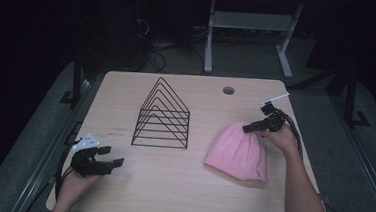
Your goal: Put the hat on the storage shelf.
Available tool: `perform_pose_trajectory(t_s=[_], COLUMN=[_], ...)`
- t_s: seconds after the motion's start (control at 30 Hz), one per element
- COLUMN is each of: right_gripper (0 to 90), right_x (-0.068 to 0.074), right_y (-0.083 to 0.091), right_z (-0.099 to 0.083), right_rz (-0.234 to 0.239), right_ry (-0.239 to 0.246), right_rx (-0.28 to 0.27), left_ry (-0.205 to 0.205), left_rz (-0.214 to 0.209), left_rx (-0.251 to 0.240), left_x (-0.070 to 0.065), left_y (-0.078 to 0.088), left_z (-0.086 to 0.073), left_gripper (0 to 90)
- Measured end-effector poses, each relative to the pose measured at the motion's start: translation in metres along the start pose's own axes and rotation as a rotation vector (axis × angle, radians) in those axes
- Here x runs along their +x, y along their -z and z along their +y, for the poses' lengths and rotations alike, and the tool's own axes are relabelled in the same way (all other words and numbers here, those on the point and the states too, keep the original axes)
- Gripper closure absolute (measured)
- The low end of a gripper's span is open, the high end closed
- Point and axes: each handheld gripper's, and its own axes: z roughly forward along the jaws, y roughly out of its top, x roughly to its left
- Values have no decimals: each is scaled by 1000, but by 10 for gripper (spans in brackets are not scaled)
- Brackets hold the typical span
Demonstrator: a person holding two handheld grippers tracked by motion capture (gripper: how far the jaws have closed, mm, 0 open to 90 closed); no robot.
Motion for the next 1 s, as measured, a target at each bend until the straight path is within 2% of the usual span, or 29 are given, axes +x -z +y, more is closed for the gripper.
perform_pose_trajectory(t_s=[0.1, 0.2, 0.37, 0.5, 0.67, 1.0], right_gripper=[442, 484, 643, 722, 751, 758], right_x=[-2, -3, -1, 2, 10, 34], right_y=[-4, -5, -7, -5, 4, 31], right_z=[-3, -5, -6, -7, -8, -6], right_rz=[11, 32, 57, 74, 93, 103], right_ry=[-2, -18, -4, -7, 20, 77], right_rx=[11, 2, 3, -20, -78, -147], left_ry=[-4, -6, -4, -8, -10, -3], left_rz=[0, 0, 1, -2, -7, -11], left_rx=[2, 2, -2, 0, -3, -4], left_x=[0, 0, 0, -1, -1, 0], left_y=[1, 1, 1, 0, 1, 2], left_z=[0, 0, 0, 0, 1, 0], left_gripper=[236, 236, 237, 237, 237, 237])
